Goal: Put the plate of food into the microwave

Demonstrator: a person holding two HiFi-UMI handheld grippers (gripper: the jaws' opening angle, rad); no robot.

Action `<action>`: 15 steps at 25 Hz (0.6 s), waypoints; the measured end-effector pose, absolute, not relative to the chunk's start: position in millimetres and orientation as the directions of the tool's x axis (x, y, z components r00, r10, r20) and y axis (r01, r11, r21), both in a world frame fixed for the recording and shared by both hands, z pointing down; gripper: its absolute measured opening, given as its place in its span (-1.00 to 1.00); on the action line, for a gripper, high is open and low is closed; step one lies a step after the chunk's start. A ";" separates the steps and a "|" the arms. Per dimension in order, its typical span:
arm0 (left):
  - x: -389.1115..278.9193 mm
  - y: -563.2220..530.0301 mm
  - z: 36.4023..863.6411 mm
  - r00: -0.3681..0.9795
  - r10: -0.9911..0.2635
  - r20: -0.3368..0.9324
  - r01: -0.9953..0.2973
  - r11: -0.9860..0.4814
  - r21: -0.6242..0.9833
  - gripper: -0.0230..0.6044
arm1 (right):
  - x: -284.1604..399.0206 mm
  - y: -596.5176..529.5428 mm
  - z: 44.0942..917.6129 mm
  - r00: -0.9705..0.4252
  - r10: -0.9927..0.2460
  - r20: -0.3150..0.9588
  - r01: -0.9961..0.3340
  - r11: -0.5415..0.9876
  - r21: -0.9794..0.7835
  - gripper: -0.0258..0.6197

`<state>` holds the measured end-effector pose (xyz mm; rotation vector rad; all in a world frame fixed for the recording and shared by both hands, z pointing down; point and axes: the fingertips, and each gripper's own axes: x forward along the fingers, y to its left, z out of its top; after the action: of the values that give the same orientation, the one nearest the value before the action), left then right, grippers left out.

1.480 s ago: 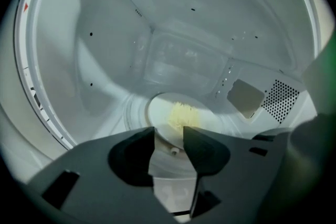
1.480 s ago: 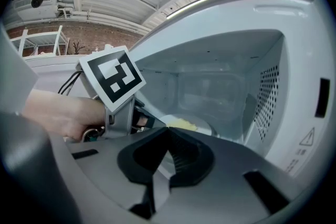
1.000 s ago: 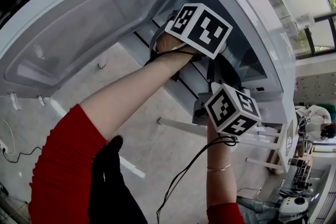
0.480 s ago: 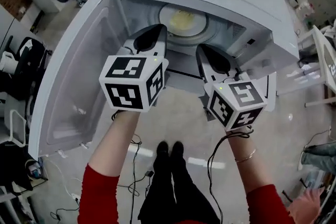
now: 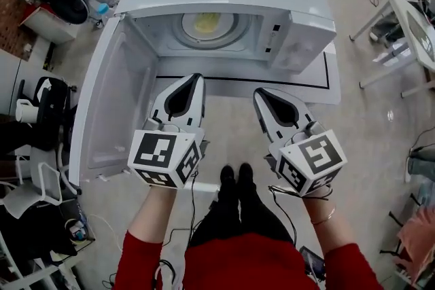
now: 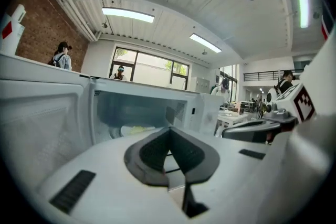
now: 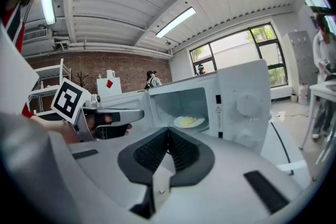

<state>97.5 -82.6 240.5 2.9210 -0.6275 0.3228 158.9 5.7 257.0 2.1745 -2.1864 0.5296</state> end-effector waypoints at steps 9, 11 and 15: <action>58.3 -11.3 234.6 0.906 -0.344 0.246 -0.378 -0.920 0.104 -0.90 | 138.1 81.7 238.5 -0.026 -0.971 0.236 -0.977 -0.026 -0.214 -0.88; 48.1 2.3 235.3 0.914 -0.332 0.235 -0.363 -0.926 0.104 -0.90 | 133.7 93.3 235.6 -0.010 -0.977 0.214 -0.975 -0.038 -0.219 -0.88; 30.5 27.8 219.9 0.937 -0.307 0.167 -0.323 -0.943 0.080 -0.90 | 123.3 111.5 227.6 -0.008 -0.983 0.182 -0.971 -0.036 -0.238 -0.88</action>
<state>30.5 27.8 219.9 2.9867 -0.4866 0.2318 123.3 111.5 227.6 2.2419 -2.2093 0.4780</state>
